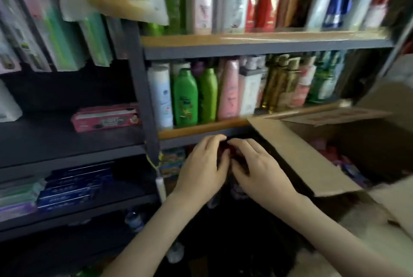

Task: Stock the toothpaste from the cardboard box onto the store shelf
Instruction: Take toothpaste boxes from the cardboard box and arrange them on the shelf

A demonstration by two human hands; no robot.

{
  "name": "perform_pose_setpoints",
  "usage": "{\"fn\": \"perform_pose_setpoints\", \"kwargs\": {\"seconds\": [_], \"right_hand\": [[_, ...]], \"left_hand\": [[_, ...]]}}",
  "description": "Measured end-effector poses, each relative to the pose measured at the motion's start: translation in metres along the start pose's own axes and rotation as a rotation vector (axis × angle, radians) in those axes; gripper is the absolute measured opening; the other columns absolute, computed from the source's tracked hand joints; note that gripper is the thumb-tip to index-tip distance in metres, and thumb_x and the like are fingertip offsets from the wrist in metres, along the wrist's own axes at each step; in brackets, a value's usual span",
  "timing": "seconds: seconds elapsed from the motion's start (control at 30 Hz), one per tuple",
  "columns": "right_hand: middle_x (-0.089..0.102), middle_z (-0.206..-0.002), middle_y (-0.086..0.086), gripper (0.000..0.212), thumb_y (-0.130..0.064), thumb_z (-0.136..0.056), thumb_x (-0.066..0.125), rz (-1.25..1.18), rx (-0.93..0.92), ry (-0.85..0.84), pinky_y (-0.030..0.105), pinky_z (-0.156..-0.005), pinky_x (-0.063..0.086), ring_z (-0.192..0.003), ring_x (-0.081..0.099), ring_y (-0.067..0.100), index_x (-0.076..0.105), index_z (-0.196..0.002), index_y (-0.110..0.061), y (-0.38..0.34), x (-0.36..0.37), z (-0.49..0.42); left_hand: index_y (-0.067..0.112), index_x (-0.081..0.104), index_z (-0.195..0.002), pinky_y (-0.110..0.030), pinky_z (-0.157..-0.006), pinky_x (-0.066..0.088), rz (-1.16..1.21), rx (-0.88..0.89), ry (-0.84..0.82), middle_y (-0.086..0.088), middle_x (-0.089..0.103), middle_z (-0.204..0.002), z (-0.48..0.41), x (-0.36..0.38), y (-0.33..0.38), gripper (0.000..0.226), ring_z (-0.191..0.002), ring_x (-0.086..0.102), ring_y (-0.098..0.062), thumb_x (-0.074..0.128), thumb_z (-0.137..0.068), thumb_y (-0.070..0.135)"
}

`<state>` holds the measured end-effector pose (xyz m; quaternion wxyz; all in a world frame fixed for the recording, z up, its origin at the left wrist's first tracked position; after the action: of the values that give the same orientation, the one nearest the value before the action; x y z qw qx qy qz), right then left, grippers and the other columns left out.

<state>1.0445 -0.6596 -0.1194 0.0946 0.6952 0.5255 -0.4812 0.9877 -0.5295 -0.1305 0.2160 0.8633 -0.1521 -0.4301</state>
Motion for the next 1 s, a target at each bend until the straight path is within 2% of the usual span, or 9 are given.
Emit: {"fn": "perform_pose_setpoints", "kwargs": {"seconds": [0.1, 0.23, 0.33, 0.47, 0.6, 0.7, 0.8, 0.9, 1.0], "right_hand": [[0.060, -0.108, 0.008, 0.036, -0.013, -0.085, 0.056, 0.044, 0.037, 0.001, 0.020, -0.086, 0.036, -0.101, 0.058, 0.025, 0.057, -0.121, -0.007, 0.054, -0.076, 0.048], [0.054, -0.120, 0.003, 0.042, -0.009, -0.088, 0.059, 0.102, 0.132, -0.073, 0.017, -0.091, 0.031, -0.113, 0.049, 0.021, 0.052, -0.129, -0.011, 0.130, -0.159, 0.099], [0.050, -0.108, -0.003, 0.040, -0.008, -0.087, 0.061, 0.132, 0.216, -0.087, 0.013, -0.085, 0.030, -0.108, 0.052, 0.021, 0.054, -0.125, -0.012, 0.187, -0.203, 0.121], [0.045, -0.108, -0.008, 0.041, -0.013, -0.090, 0.061, 0.121, 0.322, -0.078, 0.014, -0.088, 0.031, -0.109, 0.052, 0.017, 0.051, -0.129, -0.015, 0.258, -0.228, 0.133], [0.048, -0.118, -0.003, 0.044, -0.015, -0.092, 0.058, 0.109, 0.382, -0.137, 0.016, -0.092, 0.033, -0.116, 0.049, 0.015, 0.046, -0.134, -0.017, 0.327, -0.217, 0.130], [0.048, -0.124, 0.002, 0.046, -0.016, -0.092, 0.058, 0.094, 0.373, -0.228, 0.020, -0.094, 0.036, -0.117, 0.049, 0.017, 0.044, -0.135, -0.016, 0.375, -0.200, 0.113], [0.050, -0.121, 0.003, 0.040, -0.020, -0.093, 0.057, 0.091, 0.377, -0.370, 0.024, -0.094, 0.042, -0.113, 0.051, 0.019, 0.046, -0.132, -0.015, 0.410, -0.190, 0.082], [0.051, -0.119, 0.006, 0.039, -0.023, -0.092, 0.059, 0.090, 0.364, -0.549, 0.030, -0.095, 0.042, -0.114, 0.051, 0.024, 0.049, -0.128, -0.014, 0.441, -0.175, 0.052], [0.050, -0.123, 0.008, 0.044, -0.026, -0.091, 0.062, 0.064, 0.274, -0.726, 0.022, -0.092, 0.036, -0.117, 0.050, 0.025, 0.047, -0.130, -0.014, 0.460, -0.161, 0.032]], "left_hand": [[0.017, 0.054, -0.127, -0.035, -0.085, 0.049, 0.033, 0.018, -0.052, -0.002, 0.057, -0.125, -0.007, 0.047, 0.087, 0.034, -0.110, 0.058, -0.021, 0.052, -0.096, 0.030], [0.021, 0.049, -0.131, -0.035, -0.089, 0.045, -0.010, 0.006, -0.213, -0.003, 0.054, -0.127, -0.033, 0.099, 0.178, 0.040, -0.113, 0.053, -0.024, 0.052, -0.095, 0.037], [0.024, 0.044, -0.134, -0.035, -0.089, 0.046, -0.135, 0.010, -0.370, 0.001, 0.051, -0.131, -0.051, 0.134, 0.215, 0.047, -0.116, 0.052, -0.023, 0.049, -0.094, 0.048], [0.025, 0.040, -0.136, -0.035, -0.091, 0.046, -0.269, -0.029, -0.555, -0.001, 0.050, -0.130, -0.068, 0.190, 0.218, 0.056, -0.117, 0.052, -0.024, 0.049, -0.090, 0.057], [0.022, 0.025, -0.148, -0.038, -0.096, 0.045, -0.443, -0.136, -0.683, -0.010, 0.045, -0.137, -0.093, 0.241, 0.194, 0.076, -0.123, 0.048, -0.031, 0.048, -0.088, 0.063], [0.020, 0.021, -0.149, -0.034, -0.080, 0.045, -0.689, -0.194, -0.609, -0.014, 0.047, -0.132, -0.116, 0.267, 0.177, 0.079, -0.116, 0.053, -0.032, 0.044, -0.089, 0.066], [0.014, 0.038, -0.138, -0.031, -0.067, 0.041, -0.865, -0.214, -0.480, -0.011, 0.052, -0.123, -0.132, 0.286, 0.168, 0.067, -0.106, 0.058, -0.027, 0.040, -0.091, 0.063], [0.017, 0.051, -0.127, -0.033, -0.081, 0.043, -0.747, -0.123, -0.407, -0.006, 0.056, -0.118, -0.138, 0.304, 0.162, 0.056, -0.111, 0.053, -0.024, 0.041, -0.091, 0.059], [0.025, 0.042, -0.141, -0.033, -0.099, 0.036, -0.580, -0.024, -0.640, 0.001, 0.053, -0.128, -0.135, 0.320, 0.159, 0.057, -0.119, 0.050, -0.021, 0.043, -0.094, 0.056]]}}
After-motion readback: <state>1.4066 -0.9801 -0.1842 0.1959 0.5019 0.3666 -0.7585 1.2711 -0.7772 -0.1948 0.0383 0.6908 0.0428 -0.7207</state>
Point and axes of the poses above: each hand's wrist, its own z-axis away from the middle knuckle, its own x-axis out of the palm, y = z × x, the point moved 1 cm from there along -z, towards the middle knuckle
